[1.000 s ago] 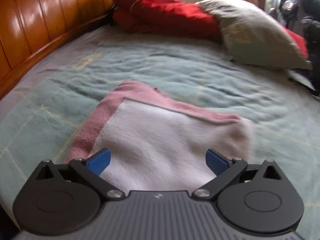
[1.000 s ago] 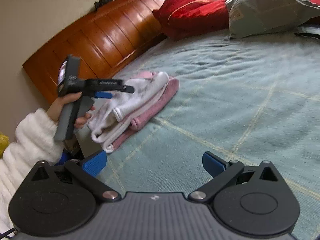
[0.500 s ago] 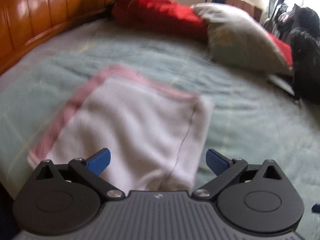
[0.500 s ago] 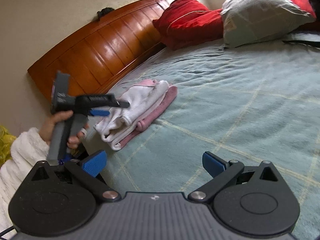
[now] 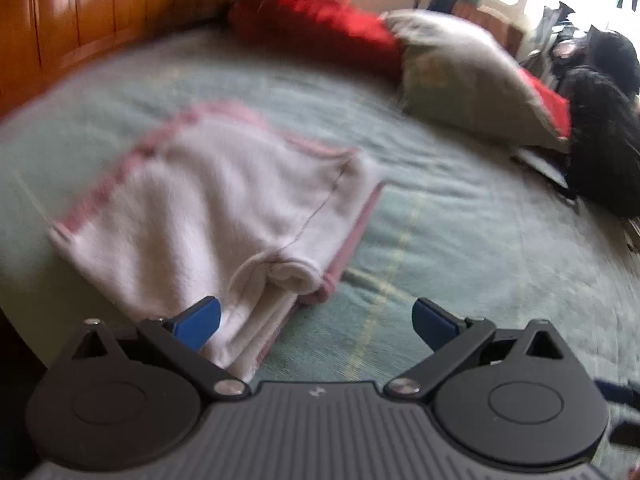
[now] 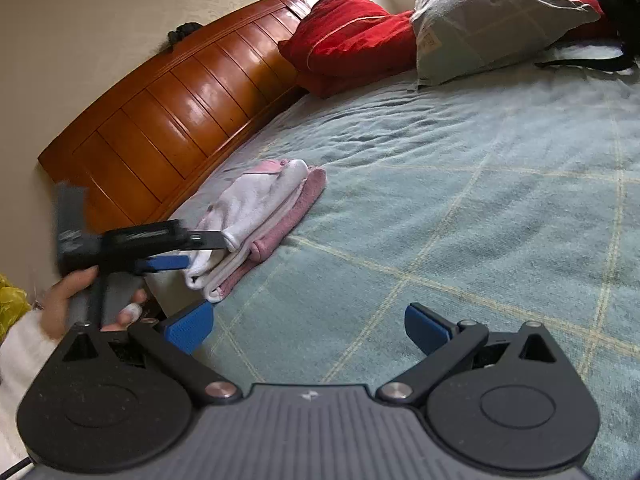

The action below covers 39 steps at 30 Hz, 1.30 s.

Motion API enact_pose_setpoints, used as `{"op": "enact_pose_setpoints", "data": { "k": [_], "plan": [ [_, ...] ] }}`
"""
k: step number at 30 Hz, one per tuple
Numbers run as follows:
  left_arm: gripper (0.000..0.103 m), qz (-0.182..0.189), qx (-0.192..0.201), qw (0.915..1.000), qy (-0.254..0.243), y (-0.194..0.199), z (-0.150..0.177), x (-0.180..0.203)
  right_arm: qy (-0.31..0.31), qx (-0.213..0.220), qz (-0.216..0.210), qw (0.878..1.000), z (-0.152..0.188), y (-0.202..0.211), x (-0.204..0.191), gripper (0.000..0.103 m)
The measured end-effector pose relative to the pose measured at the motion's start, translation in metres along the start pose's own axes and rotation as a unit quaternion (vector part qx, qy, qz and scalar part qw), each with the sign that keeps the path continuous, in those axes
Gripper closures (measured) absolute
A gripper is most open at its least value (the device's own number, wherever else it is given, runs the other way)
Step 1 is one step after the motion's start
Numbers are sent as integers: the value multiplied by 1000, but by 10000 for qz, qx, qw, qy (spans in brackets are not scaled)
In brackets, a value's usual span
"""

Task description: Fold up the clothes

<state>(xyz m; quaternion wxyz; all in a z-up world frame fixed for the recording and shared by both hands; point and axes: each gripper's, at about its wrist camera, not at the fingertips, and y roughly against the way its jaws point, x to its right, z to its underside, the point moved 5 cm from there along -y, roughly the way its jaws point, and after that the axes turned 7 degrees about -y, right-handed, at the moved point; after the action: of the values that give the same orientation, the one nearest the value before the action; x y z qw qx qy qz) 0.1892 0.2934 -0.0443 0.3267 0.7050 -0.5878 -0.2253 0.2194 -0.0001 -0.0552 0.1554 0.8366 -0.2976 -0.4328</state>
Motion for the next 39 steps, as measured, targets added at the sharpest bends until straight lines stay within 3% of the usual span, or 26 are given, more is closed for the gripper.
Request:
{"op": "enact_pose_setpoints", "data": {
  "k": [5,9,17,22,33,39],
  "plan": [
    [1,-330,614,9973,-233,35,27,26,-16,-287,307,9991,7,-8,-5,0],
    [1,-564,624,9958,-375,50,48,37,214,-482,576,9969,15,-9,-15,0],
    [1,-1287,671,9893,109,85,81,28,900,-671,841,9901,37,-5,-50,0],
    [1,-1089,529,9926,-76,105,94,31,1156,-650,911,9870,49,1,-64,0],
    [1,-1285,361,9910,-129,136,121,47,1694,-549,1088,9780,75,21,-92,0],
    [1,-1155,174,9931,-68,146,131,51,1751,-408,1066,9779,81,36,-100,0]
  ]
}}
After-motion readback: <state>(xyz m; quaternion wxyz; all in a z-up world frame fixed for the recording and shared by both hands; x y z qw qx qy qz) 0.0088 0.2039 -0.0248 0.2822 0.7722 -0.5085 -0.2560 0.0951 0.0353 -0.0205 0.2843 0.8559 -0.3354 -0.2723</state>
